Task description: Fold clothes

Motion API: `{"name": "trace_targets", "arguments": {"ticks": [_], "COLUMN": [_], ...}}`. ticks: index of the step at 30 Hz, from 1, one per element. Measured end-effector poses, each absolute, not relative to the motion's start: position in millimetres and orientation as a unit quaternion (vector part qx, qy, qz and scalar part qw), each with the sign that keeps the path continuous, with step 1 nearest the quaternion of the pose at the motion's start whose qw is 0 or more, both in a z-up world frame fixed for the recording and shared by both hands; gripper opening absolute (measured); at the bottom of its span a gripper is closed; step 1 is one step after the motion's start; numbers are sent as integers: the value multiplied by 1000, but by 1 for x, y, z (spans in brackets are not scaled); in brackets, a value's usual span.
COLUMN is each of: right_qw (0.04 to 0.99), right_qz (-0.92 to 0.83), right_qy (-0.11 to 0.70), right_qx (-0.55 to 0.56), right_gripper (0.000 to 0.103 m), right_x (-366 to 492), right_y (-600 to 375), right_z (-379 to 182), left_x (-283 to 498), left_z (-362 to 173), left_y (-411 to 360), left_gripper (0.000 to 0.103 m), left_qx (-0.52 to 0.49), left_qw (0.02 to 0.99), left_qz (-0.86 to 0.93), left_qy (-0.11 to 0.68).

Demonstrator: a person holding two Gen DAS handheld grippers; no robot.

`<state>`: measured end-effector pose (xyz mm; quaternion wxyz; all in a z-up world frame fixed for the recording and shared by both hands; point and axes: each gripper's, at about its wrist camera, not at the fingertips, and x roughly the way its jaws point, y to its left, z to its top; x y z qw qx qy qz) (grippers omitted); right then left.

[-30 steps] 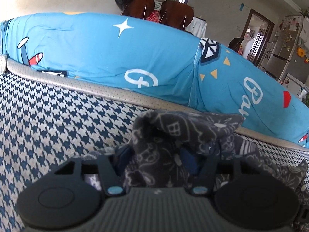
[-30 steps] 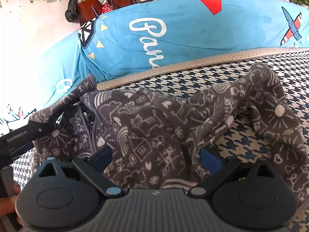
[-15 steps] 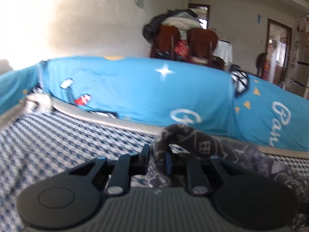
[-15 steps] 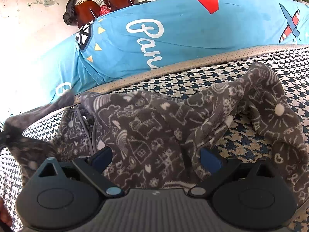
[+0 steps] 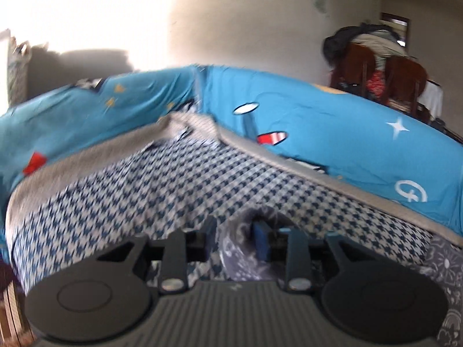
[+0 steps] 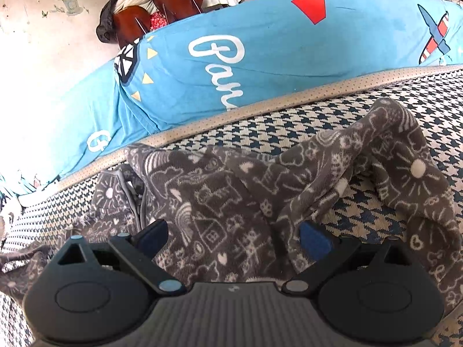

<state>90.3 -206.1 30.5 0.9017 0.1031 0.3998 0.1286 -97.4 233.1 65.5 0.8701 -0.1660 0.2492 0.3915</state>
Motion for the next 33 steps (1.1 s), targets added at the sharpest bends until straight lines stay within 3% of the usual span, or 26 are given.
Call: {"name": "trace_targets", "arguments": {"ticks": [2,4,6,14,18,33], "right_qw": [904,907,910,911,915,904], "right_qz": [132,137,145,175,181,251], "right_qy": [393,384,377,363,350,339], "right_qx": [103,100,96,92,82,63], "right_gripper": [99,99,99,99,99,99], "right_x": [91,91,91,94,98,136], "right_y": [-209,-211,-212,-210,-209,-184], "right_z": [33,37,41,43,44,31], "left_x": [-99,-102,-107,-100,-89,1], "left_z": [66,70,78,85,83,44], "left_y": [235,233,231,219,208,146], "left_gripper": [44,82,94,97,103,103], "left_qx": [-168,-167,-171,-183,-195,-188], "left_qw": [869,866,866,875,885,921], "left_qz": [393,405,418,395,362,175], "left_qy": [250,239,216,212,219,294]}}
